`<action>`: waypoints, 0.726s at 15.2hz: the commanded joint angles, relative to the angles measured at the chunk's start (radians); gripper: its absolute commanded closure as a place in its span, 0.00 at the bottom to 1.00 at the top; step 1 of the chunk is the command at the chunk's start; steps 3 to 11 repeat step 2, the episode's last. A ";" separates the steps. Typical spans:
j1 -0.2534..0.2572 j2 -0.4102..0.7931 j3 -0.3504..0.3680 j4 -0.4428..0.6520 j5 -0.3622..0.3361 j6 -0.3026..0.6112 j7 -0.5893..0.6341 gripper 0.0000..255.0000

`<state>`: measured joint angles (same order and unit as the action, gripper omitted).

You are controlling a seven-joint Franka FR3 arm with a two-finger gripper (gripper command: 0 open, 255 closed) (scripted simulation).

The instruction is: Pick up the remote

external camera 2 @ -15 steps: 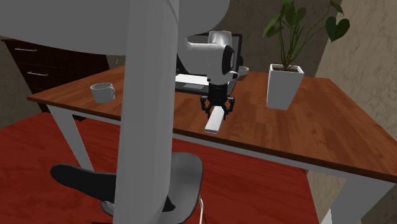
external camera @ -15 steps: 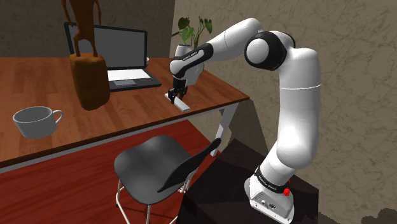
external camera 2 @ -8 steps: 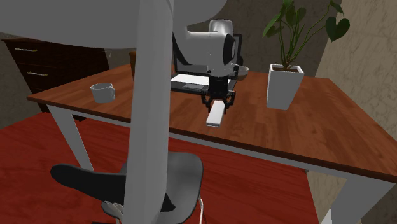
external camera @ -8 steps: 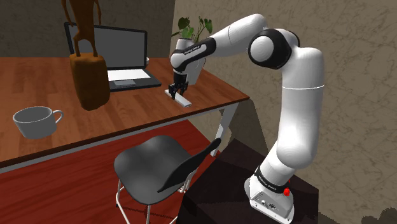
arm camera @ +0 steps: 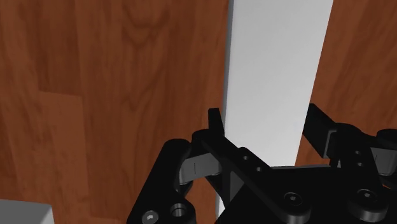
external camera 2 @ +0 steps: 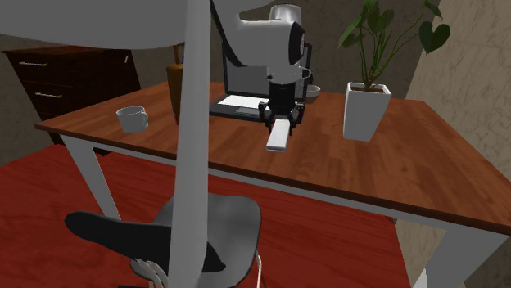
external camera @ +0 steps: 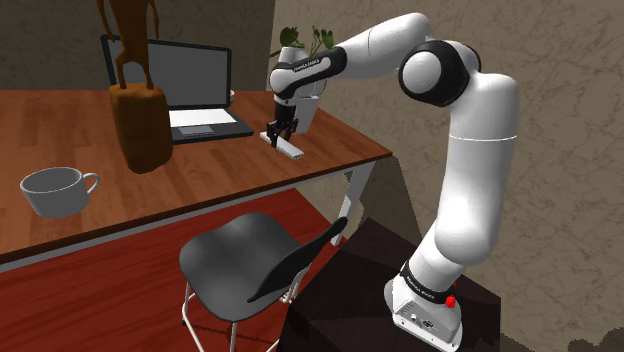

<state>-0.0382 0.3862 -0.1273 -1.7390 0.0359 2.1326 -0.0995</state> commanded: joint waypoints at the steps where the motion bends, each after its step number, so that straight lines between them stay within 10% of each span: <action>1: 0.000 -0.006 -0.001 0.008 -0.001 -0.014 0.000 1.00; 11: 0.000 -0.006 -0.001 0.008 -0.001 -0.014 0.000 1.00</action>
